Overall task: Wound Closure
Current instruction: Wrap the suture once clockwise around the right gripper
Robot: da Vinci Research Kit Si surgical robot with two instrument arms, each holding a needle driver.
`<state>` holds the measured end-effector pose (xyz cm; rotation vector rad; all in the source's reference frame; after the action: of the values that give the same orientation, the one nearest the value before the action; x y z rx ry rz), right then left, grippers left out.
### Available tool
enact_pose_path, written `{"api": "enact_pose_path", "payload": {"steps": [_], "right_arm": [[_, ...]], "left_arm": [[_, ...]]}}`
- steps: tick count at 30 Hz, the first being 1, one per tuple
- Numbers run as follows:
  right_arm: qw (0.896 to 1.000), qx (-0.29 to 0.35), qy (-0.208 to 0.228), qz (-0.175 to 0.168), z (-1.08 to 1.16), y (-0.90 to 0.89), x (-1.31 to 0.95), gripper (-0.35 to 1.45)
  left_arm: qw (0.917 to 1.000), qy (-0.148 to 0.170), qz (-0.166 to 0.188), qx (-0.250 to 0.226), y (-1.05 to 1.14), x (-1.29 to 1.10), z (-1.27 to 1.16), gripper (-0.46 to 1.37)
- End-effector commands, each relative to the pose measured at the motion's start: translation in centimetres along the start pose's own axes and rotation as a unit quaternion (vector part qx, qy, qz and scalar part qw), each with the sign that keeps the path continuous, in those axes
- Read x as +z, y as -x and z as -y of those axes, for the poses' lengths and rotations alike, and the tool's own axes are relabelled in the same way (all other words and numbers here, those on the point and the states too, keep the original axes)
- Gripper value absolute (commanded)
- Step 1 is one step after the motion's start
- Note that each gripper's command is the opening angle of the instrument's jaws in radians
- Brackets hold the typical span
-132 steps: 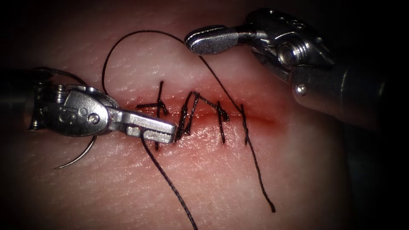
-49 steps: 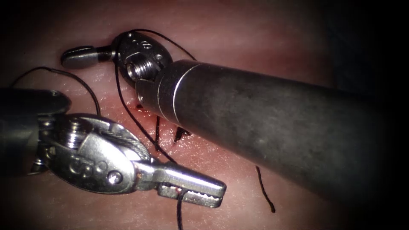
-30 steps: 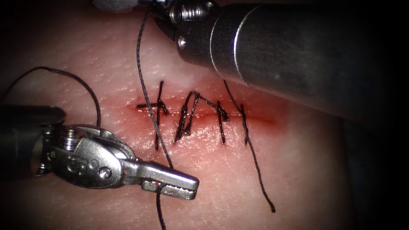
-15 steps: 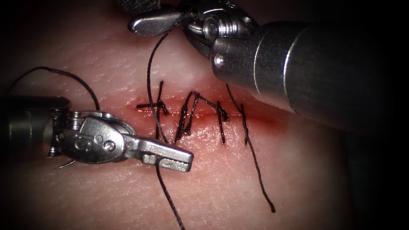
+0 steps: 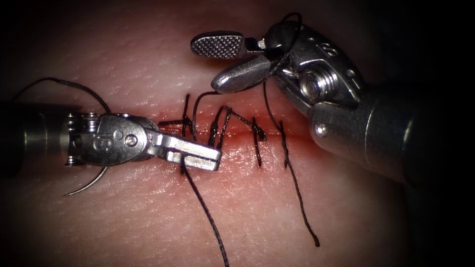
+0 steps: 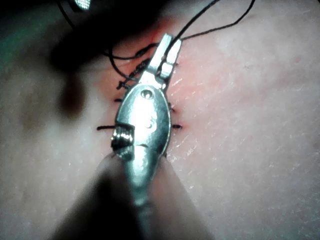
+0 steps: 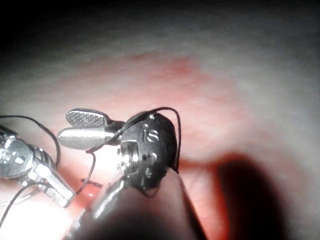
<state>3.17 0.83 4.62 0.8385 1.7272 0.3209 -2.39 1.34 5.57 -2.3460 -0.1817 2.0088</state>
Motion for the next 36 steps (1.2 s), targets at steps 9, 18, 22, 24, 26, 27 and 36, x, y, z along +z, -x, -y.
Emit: {"api": "enact_pose_path", "payload": {"steps": [9, 18, 22, 24, 26, 27, 36], "right_arm": [[0.994, -0.016, -0.065, 0.088, 0.07, -0.08, 0.03, 0.11], [0.981, -0.03, -0.116, 0.151, 0.24, -0.06, 0.09, 0.12], [0.973, -0.037, -0.14, 0.181, 0.29, -0.05, 0.07, 0.08], [0.966, -0.038, -0.155, 0.204, 0.32, -0.04, 0.06, 0.08], [0.964, -0.036, -0.159, 0.211, 0.33, -0.04, 0.05, 0.08], [0.959, -0.038, -0.17, 0.226, 0.34, -0.03, 0.04, 0.08], [0.92, -0.027, -0.227, 0.319, 0.46, 0.16, 0.01, 0.1]], "left_arm": [[1.0, 0.0, 0.003, -0.009, -0.01, -0.07, 0.17, -0.35], [0.9999, -0.008, 0.007, -0.004, -0.08, -0.24, 0.41, -0.35], [0.9999, -0.011, 0.01, -0.002, -0.08, -0.25, 0.45, -0.35], [0.9999, -0.012, 0.01, 0.0, -0.07, -0.25, 0.47, -0.35], [0.9999, -0.012, 0.01, 0.0, -0.07, -0.24, 0.47, -0.35], [0.9999, -0.012, 0.011, 0.001, -0.07, -0.23, 0.47, -0.35], [0.9998, -0.013, 0.012, 0.006, -0.1, -0.21, 0.47, -0.35]]}}
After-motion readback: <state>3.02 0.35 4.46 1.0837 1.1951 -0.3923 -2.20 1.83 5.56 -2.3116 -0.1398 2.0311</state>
